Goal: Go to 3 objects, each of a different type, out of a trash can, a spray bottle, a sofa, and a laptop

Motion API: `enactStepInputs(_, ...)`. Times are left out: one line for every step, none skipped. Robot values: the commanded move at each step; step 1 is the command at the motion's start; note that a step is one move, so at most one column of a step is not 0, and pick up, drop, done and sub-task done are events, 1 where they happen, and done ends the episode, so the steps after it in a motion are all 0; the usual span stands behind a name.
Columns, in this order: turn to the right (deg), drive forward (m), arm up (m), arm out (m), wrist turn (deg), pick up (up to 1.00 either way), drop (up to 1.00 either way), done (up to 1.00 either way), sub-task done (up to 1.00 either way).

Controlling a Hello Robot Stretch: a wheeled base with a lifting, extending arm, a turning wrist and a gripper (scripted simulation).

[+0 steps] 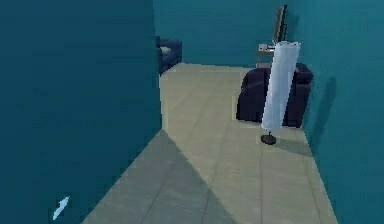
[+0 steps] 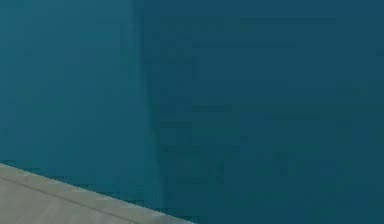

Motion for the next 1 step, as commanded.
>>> enactStepInputs(0.0, 1.0, 0.0, 0.0, 0.0, 0.0, 0.0, 0.0, 0.0)
